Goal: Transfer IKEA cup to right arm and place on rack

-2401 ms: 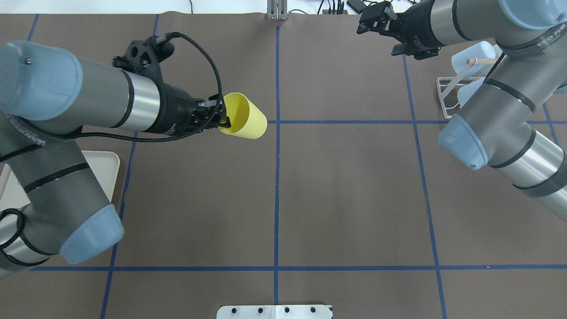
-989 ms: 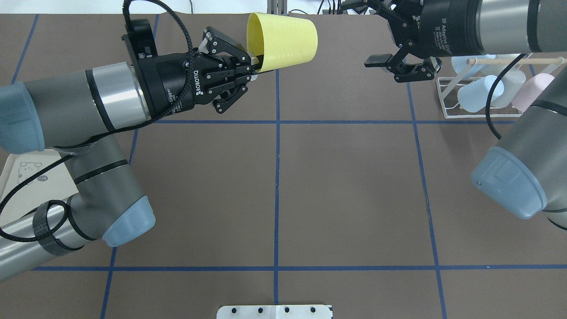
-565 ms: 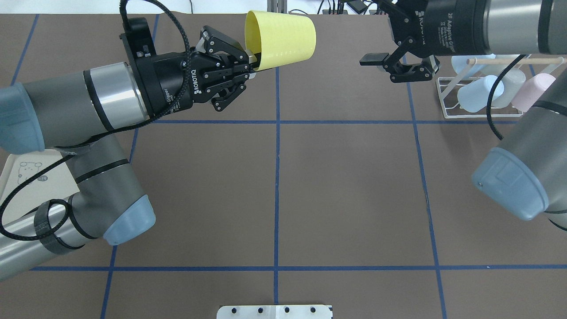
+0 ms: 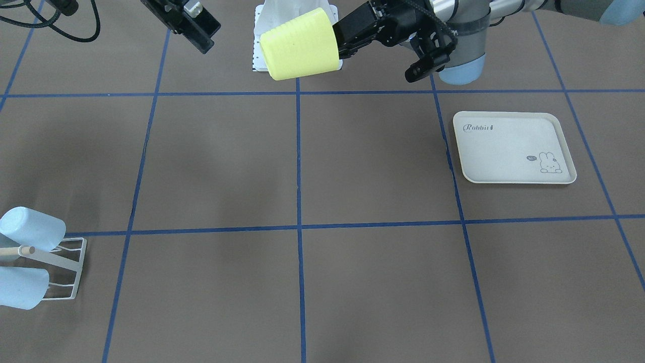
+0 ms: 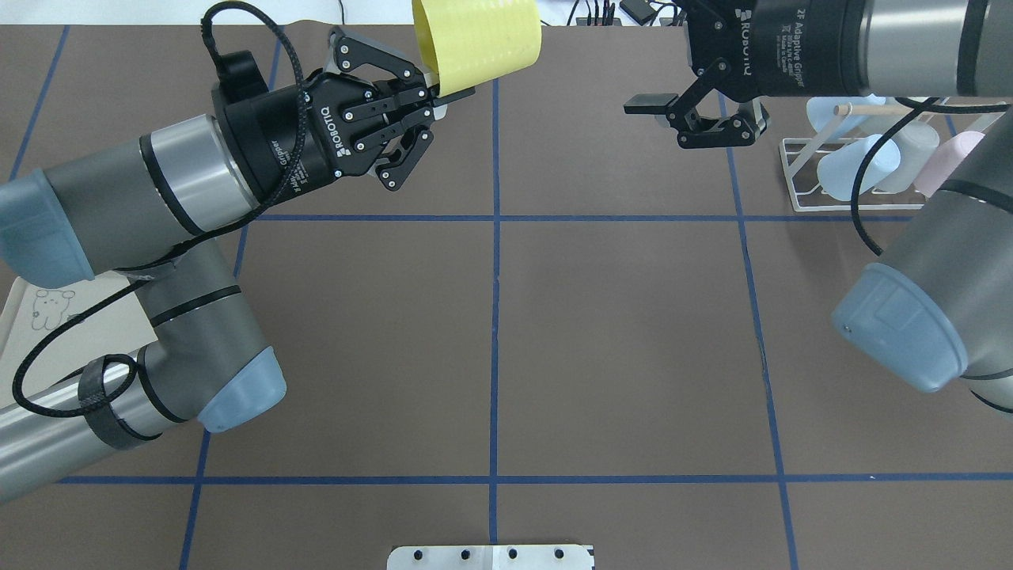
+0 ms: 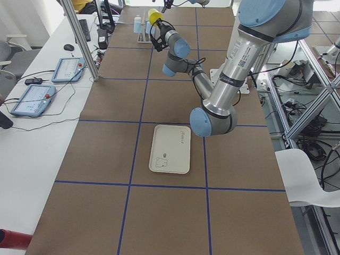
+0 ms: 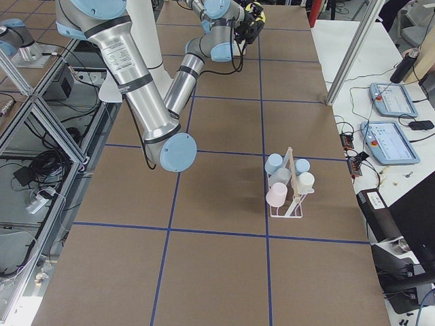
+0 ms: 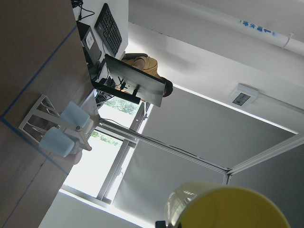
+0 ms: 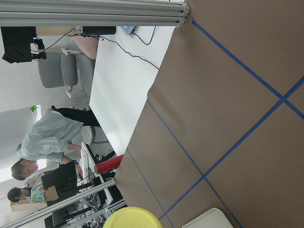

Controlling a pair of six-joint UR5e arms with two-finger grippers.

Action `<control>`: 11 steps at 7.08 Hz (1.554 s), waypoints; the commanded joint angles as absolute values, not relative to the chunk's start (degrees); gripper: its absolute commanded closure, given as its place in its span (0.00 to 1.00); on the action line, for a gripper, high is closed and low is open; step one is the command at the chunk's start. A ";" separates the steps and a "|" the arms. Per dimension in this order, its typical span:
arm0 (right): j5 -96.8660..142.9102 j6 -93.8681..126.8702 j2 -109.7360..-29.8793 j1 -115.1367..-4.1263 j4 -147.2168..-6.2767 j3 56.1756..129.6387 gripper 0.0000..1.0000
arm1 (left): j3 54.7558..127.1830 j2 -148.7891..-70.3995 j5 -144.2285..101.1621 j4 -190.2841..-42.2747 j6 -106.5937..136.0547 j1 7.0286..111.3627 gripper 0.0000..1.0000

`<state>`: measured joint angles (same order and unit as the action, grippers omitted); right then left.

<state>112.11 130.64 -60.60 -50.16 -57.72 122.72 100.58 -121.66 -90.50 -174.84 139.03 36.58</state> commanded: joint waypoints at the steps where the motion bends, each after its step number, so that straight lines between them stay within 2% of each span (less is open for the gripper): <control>1: 111.97 135.42 -59.94 -49.49 -54.16 121.21 0.00 | 100.02 -122.25 -90.35 -175.08 139.48 36.47 1.00; 8: 103.80 144.40 -59.77 -45.79 -50.54 120.41 0.00 | 98.97 -125.23 -90.35 -174.73 139.66 35.77 1.00; 11: 103.71 145.46 -57.04 -45.79 -50.54 118.57 0.00 | 98.70 -125.33 -90.44 -174.73 139.48 35.33 1.00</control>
